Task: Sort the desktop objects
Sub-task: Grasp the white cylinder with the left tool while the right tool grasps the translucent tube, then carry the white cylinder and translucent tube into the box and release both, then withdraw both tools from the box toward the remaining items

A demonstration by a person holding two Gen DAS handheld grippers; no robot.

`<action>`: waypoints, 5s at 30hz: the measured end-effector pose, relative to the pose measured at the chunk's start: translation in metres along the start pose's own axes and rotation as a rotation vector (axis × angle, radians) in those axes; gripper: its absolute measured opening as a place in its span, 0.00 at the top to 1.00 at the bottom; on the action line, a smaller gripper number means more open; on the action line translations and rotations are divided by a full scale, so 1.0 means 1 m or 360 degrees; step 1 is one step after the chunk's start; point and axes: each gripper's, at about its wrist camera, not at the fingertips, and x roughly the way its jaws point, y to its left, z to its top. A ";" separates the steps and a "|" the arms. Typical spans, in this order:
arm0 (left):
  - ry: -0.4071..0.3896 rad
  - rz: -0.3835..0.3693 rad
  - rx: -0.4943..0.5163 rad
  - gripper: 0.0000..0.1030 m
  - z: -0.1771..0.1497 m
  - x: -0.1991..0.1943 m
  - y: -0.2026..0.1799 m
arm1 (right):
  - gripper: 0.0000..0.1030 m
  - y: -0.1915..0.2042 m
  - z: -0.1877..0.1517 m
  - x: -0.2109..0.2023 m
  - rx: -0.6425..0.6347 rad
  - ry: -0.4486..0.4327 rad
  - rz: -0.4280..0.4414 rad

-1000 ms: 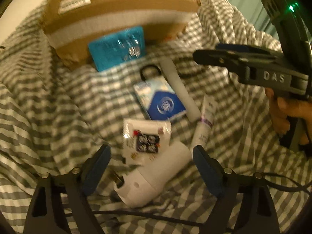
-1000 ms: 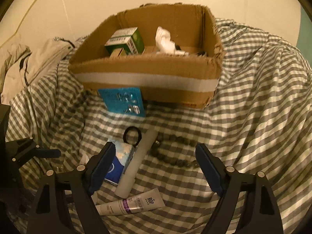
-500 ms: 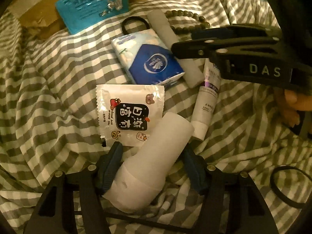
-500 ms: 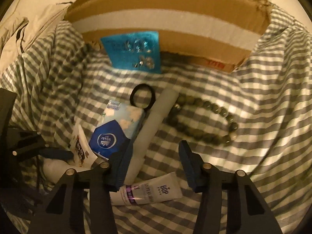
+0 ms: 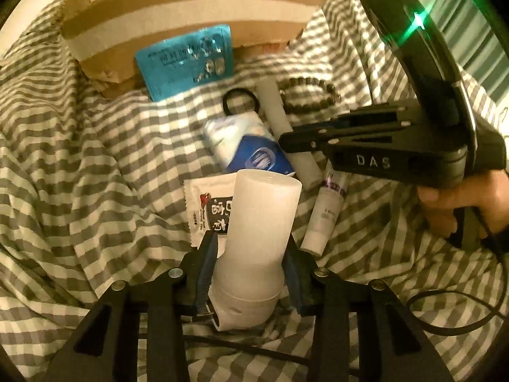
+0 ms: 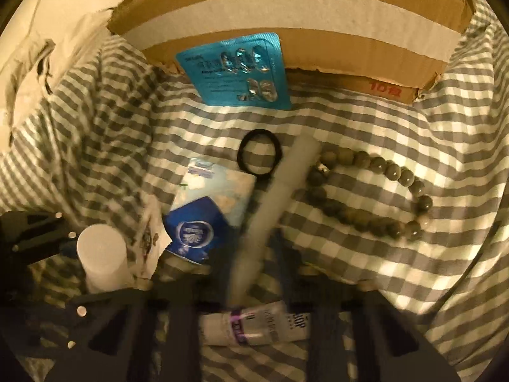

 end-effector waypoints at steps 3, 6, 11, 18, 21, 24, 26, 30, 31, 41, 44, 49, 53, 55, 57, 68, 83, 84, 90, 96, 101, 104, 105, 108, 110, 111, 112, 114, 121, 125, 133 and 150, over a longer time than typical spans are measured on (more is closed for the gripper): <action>-0.0039 -0.0014 -0.0023 0.61 0.006 -0.008 0.006 | 0.93 0.004 -0.002 -0.011 -0.0023 -0.0052 0.0033; -0.0080 -0.0017 -0.0056 0.61 0.007 -0.018 0.015 | 0.94 0.005 -0.002 -0.023 -0.0015 -0.0125 0.0057; -0.0162 -0.0009 -0.0118 0.61 0.016 -0.023 0.018 | 0.94 0.008 0.002 -0.054 -0.0032 -0.0306 0.0023; -0.0346 0.0015 -0.0203 0.61 0.042 -0.051 0.026 | 0.94 0.020 0.007 -0.087 -0.0086 -0.0525 -0.0027; -0.0449 0.0040 -0.0244 0.61 0.050 -0.069 0.032 | 0.94 0.022 0.011 -0.107 -0.0097 -0.0618 -0.0032; -0.0551 0.0089 -0.0275 0.61 0.060 -0.086 0.036 | 0.94 0.024 0.015 -0.126 -0.0116 -0.0719 -0.0058; -0.0616 0.0111 -0.0280 0.61 0.068 -0.096 0.036 | 0.94 0.024 0.018 -0.136 -0.0112 -0.0774 -0.0069; -0.0716 0.0139 -0.0264 0.61 0.084 -0.111 0.033 | 0.94 0.024 0.027 -0.152 -0.0129 -0.0855 -0.0093; -0.0735 0.0144 -0.0260 0.61 0.087 -0.114 0.032 | 0.94 0.025 0.030 -0.155 -0.0135 -0.0873 -0.0096; -0.0926 0.0152 -0.0294 0.61 0.114 -0.142 0.037 | 0.94 0.031 0.057 -0.189 -0.0209 -0.1039 -0.0158; -0.0972 0.0182 -0.0284 0.61 0.122 -0.149 0.036 | 0.94 0.033 0.065 -0.198 -0.0220 -0.1084 -0.0170; -0.1043 0.0212 -0.0259 0.61 0.138 -0.161 0.033 | 0.94 0.039 0.079 -0.211 -0.0249 -0.1151 -0.0194; -0.1073 0.0253 -0.0259 0.61 0.154 -0.164 0.034 | 0.94 0.040 0.090 -0.218 -0.0281 -0.1187 -0.0191; -0.1097 0.0332 -0.0243 0.61 0.161 -0.162 0.035 | 0.94 0.042 0.094 -0.216 -0.0323 -0.1202 -0.0230; -0.1112 0.0367 -0.0221 0.61 0.165 -0.159 0.034 | 0.93 0.043 0.098 -0.212 -0.0359 -0.1199 -0.0274; -0.1106 0.0354 -0.0257 0.61 0.194 -0.140 0.050 | 0.93 0.021 0.140 -0.187 -0.0273 -0.1183 -0.0289; -0.0888 0.0363 -0.0298 0.61 0.215 -0.064 0.075 | 0.87 -0.010 0.172 -0.128 -0.0220 -0.0950 -0.0305; -0.0869 0.0368 -0.0288 0.61 0.216 -0.059 0.075 | 0.86 -0.011 0.174 -0.121 -0.0243 -0.0924 -0.0318; -0.0888 0.0450 -0.0262 0.43 0.215 -0.053 0.075 | 0.83 -0.022 0.174 -0.104 -0.0214 -0.0848 -0.0348; -0.0981 0.0494 -0.0284 0.22 0.207 -0.072 0.077 | 0.41 -0.023 0.164 -0.126 -0.0197 -0.0977 -0.0408; -0.1091 0.0582 -0.0274 0.00 0.188 -0.098 0.068 | 0.11 -0.016 0.148 -0.156 -0.0157 -0.1094 -0.0472; -0.1136 0.0637 -0.0256 0.00 0.171 -0.110 0.058 | 0.00 -0.009 0.133 -0.171 -0.0142 -0.1169 -0.0489; -0.1147 0.0650 -0.0247 0.00 0.164 -0.114 0.055 | 0.00 -0.007 0.128 -0.175 -0.0144 -0.1182 -0.0492; -0.1170 0.0685 -0.0210 0.00 0.149 -0.122 0.044 | 0.00 0.000 0.112 -0.182 -0.0188 -0.1207 -0.0513; -0.1188 0.0696 -0.0194 0.00 0.141 -0.126 0.038 | 0.00 0.004 0.102 -0.187 -0.0200 -0.1239 -0.0550; -0.1202 0.0698 -0.0190 0.00 0.135 -0.129 0.035 | 0.00 0.005 0.097 -0.189 -0.0196 -0.1255 -0.0554; -0.1206 0.0698 -0.0188 0.00 0.132 -0.130 0.033 | 0.00 0.006 0.092 -0.192 -0.0194 -0.1273 -0.0543; -0.1200 0.0697 -0.0192 0.00 0.126 -0.130 0.029 | 0.00 0.009 0.083 -0.195 -0.0193 -0.1289 -0.0507; -0.1125 0.0678 -0.0192 0.00 0.110 -0.108 0.021 | 0.00 0.015 0.054 -0.184 -0.0244 -0.1265 -0.0510; -0.1076 0.0650 -0.0208 0.00 0.101 -0.100 0.019 | 0.00 0.006 0.046 -0.177 -0.0195 -0.1216 -0.0468; -0.0870 0.0587 -0.0265 0.00 0.074 -0.074 0.019 | 0.00 -0.008 0.033 -0.159 -0.0120 -0.1107 -0.0419; -0.0469 0.0304 -0.0257 0.00 0.031 -0.010 0.017 | 0.00 -0.017 0.016 -0.104 -0.0081 -0.0789 -0.0443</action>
